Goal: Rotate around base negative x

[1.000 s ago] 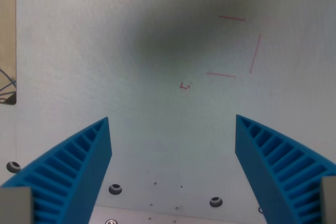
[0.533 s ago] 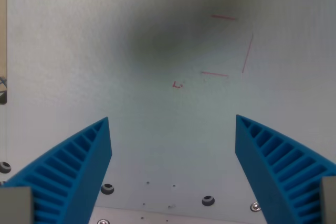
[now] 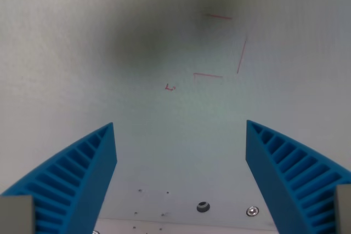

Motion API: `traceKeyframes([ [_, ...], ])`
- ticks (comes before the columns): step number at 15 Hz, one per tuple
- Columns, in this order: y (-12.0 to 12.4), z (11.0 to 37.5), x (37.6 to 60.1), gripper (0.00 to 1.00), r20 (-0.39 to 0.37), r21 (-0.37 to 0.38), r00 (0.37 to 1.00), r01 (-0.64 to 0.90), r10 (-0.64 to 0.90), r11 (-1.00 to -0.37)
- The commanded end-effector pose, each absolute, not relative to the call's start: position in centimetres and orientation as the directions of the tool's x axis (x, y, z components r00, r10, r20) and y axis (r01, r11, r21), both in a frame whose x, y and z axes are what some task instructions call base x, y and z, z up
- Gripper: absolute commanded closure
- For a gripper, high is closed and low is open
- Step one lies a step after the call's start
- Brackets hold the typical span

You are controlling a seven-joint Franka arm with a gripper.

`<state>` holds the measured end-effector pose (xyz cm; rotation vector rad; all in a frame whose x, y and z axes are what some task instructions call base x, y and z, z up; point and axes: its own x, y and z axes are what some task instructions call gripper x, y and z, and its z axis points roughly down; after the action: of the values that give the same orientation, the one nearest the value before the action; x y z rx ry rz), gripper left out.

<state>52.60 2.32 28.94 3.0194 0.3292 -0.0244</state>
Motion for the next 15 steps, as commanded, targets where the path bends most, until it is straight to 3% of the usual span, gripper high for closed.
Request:
traceKeyframes([
  [1,2.60,29.13,52.59,0.00,-0.068,0.289,0.980,0.199,0.188,-0.936],
  [15,2.60,29.13,52.59,0.00,-0.101,0.436,0.980,0.201,0.174,-0.877],
])
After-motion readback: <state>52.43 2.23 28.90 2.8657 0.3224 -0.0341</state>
